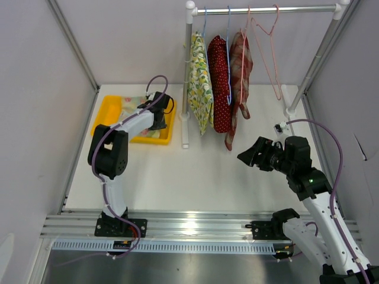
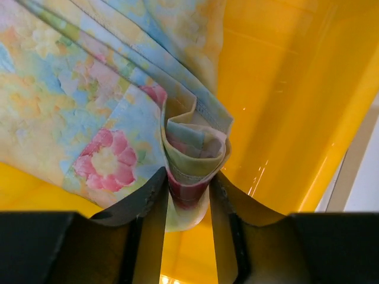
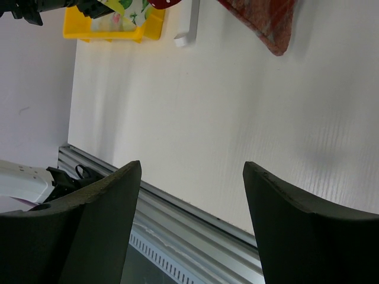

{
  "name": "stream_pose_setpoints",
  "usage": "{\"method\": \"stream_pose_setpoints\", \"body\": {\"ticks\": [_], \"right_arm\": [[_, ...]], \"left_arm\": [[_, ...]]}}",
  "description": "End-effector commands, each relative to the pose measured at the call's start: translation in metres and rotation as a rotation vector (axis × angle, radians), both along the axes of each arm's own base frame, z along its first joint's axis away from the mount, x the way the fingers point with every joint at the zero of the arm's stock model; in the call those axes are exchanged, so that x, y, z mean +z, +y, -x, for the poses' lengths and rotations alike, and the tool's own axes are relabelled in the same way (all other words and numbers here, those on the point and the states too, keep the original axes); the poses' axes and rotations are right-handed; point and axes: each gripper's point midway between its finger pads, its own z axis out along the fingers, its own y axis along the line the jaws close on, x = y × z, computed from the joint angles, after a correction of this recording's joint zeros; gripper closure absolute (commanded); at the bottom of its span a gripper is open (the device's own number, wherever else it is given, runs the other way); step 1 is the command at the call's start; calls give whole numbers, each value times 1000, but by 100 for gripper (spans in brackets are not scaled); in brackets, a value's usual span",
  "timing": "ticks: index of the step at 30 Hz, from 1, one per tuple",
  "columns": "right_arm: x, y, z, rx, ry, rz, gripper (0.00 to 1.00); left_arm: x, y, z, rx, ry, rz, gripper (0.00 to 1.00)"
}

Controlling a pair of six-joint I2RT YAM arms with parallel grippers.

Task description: Place the skirt on the hanger

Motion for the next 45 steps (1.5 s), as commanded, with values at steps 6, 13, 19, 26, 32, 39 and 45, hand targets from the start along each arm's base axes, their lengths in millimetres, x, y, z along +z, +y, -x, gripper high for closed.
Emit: {"method": "stream_pose_setpoints", "body": {"ticks": [6, 13, 19, 26, 32, 39, 45], "right_arm": [[5, 4, -3, 10, -30, -19, 25], [6, 5, -6, 7, -35, -24, 25], [8, 7, -9, 6, -34, -32, 25], [11, 6, -14, -1, -44, -20, 25], [11, 4, -22, -14, -47, 0, 25], [13, 4, -29, -24, -56, 9, 25], [6, 6, -35, -24, -37, 12, 25]], "left_arm": [[29, 0, -19, -17, -59, -4, 100], [105, 2, -26, -46, -188, 4, 100], [171, -1, -16, -83, -294, 59, 100], [227, -5, 19, -142, -397, 122, 100], [293, -37, 70, -313, -518, 196, 100], [323, -70, 146, -459, -586, 249, 100], [352, -79, 189, -558, -642, 380, 100]]}}
